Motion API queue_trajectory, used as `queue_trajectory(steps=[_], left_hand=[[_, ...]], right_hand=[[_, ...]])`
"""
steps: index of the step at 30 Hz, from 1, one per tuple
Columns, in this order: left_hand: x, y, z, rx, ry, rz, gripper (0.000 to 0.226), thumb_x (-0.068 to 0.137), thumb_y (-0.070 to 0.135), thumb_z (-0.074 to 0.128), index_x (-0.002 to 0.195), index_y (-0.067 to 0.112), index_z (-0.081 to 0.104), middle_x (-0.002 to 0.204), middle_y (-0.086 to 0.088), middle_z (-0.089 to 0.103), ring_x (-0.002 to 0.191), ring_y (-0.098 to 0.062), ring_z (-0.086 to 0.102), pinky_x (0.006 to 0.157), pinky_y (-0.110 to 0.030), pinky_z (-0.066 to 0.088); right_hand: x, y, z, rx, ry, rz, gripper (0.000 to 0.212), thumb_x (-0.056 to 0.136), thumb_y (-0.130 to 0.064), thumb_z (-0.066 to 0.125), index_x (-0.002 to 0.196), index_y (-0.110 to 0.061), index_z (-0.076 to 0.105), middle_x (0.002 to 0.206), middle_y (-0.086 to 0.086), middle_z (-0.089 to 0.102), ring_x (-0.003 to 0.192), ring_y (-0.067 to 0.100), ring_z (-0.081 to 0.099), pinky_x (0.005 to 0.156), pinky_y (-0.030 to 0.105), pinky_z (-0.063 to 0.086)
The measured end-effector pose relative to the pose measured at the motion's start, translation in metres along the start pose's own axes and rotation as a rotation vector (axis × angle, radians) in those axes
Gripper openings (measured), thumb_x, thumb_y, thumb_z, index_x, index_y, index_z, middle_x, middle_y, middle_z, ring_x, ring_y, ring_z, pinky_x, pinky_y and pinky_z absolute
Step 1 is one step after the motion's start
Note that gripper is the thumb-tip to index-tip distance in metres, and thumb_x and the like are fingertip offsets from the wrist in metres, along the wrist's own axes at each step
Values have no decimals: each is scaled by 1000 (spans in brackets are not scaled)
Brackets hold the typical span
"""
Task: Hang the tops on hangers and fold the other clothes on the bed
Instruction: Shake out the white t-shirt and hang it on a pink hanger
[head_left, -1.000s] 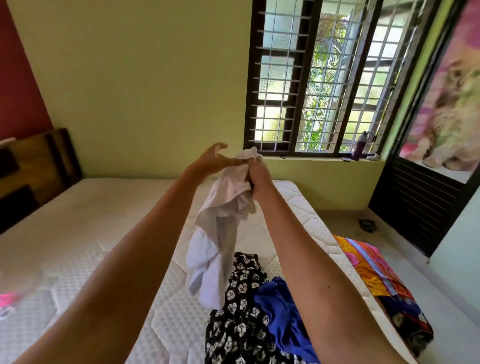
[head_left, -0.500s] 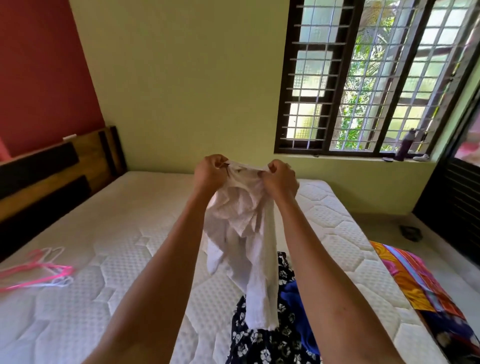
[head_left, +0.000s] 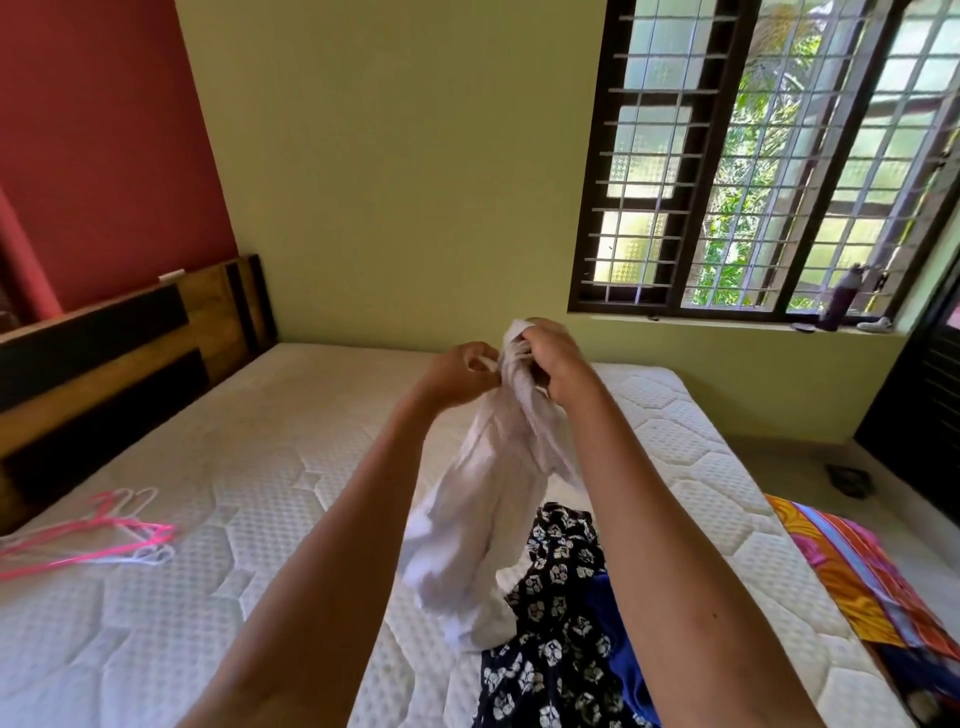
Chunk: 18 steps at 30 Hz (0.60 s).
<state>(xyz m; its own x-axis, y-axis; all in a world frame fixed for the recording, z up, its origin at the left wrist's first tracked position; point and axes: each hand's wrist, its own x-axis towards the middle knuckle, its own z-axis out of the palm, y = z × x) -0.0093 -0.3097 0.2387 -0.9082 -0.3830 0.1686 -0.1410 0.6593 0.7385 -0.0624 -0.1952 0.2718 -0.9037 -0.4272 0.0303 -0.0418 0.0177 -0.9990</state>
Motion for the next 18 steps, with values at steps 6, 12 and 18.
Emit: queue_trajectory(steps=[6,12,18], left_hand=[[-8,-18,-6,195,200,-125,13,83,14,56,88,7,65,96,-16,66,94,-32,61,69,-31,43],[-23,-55,-11,297,304,-384,26,79,5,47,102,4,59,107,-15,62,98,-34,58,76,-35,47],[-32,-66,-38,-34,501,-513,29,91,9,42,114,-5,52,116,-22,58,106,-36,56,81,-36,44]], right_hand=[[14,4,-4,-166,110,-228,25,87,-6,51,65,-17,56,63,1,50,59,12,44,54,26,32],[18,4,-24,-33,386,-325,19,82,-6,50,70,-17,58,64,-5,50,61,10,43,55,24,32],[7,1,-21,5,539,-174,9,87,-8,46,94,-11,51,83,1,51,74,15,46,51,20,32]])
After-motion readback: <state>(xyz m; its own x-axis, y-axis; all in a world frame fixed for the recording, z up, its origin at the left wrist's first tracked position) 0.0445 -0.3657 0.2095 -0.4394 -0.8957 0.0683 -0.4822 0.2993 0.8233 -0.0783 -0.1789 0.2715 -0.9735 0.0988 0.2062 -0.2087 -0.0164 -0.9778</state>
